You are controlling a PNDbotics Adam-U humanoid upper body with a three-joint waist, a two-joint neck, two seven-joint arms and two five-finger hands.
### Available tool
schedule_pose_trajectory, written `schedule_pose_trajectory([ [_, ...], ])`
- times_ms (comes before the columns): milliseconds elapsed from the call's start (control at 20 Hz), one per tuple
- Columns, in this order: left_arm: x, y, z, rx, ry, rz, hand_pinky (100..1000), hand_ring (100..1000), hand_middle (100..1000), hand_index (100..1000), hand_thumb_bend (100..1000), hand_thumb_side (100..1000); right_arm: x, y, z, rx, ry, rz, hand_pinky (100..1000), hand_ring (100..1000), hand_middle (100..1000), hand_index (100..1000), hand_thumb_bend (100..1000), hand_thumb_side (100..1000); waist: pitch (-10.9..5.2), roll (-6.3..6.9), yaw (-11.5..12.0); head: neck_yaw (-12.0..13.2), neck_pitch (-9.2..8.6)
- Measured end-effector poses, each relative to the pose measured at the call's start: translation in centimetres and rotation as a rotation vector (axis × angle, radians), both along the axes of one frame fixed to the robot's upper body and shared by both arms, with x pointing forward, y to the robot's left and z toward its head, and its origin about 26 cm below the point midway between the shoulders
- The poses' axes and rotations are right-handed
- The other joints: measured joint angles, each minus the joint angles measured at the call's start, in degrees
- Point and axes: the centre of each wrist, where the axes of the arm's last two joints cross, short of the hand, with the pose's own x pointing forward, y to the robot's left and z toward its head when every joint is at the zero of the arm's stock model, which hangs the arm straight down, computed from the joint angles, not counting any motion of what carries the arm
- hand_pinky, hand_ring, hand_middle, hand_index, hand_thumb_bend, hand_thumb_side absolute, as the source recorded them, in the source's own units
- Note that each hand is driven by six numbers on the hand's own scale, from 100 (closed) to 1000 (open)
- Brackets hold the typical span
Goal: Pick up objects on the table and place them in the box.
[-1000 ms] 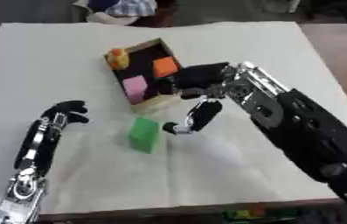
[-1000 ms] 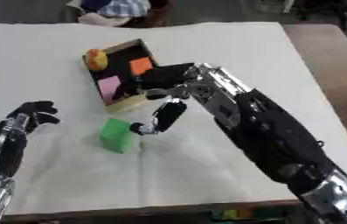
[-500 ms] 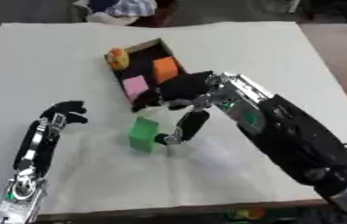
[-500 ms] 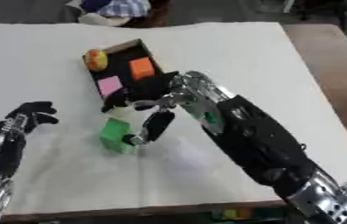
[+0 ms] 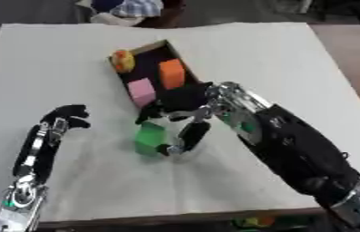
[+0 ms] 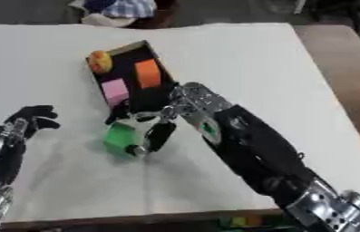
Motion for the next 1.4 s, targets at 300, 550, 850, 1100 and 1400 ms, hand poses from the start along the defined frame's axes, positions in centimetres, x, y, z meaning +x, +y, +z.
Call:
schedule_pose_trajectory([
  [300, 0.0, 0.0, 0.0, 0.0, 0.0, 0.0, 770, 607, 618, 753, 100, 964, 0.3, -0.3, 0.2, 0.061, -0.026, 0.0, 713, 696, 706, 797, 105, 530, 0.0, 0.0, -0.1, 0.0, 0.0],
  [550, 0.0, 0.0, 0.0, 0.0, 0.0, 0.0, 769, 607, 618, 753, 100, 963, 0.8, 0.1, 3.2, 0.142, -0.069, -0.008, 714, 689, 702, 798, 104, 498, 0.0, 0.0, -0.3, 0.1, 0.0],
  [850, 0.0, 0.0, 0.0, 0.0, 0.0, 0.0, 769, 607, 618, 753, 100, 961, 2.4, -0.2, 8.3, 0.236, -0.106, -0.102, 719, 689, 711, 809, 106, 465, -0.29, 0.0, 0.4, 0.0, 0.0],
  [1100, 0.1, -0.1, 0.2, 0.0, -0.003, -0.005, 769, 606, 618, 753, 100, 961, 4.4, -0.7, 9.3, 0.297, -0.105, -0.25, 728, 693, 722, 821, 100, 466, -0.3, 0.02, 1.6, -0.4, 0.0],
  [1400, 0.2, -0.3, 0.3, 0.0, -0.005, -0.017, 769, 606, 617, 753, 100, 961, 6.1, -0.1, 6.4, 0.344, -0.102, -0.446, 743, 701, 751, 856, 100, 451, -0.3, 0.03, 3.3, -1.3, 0.0],
])
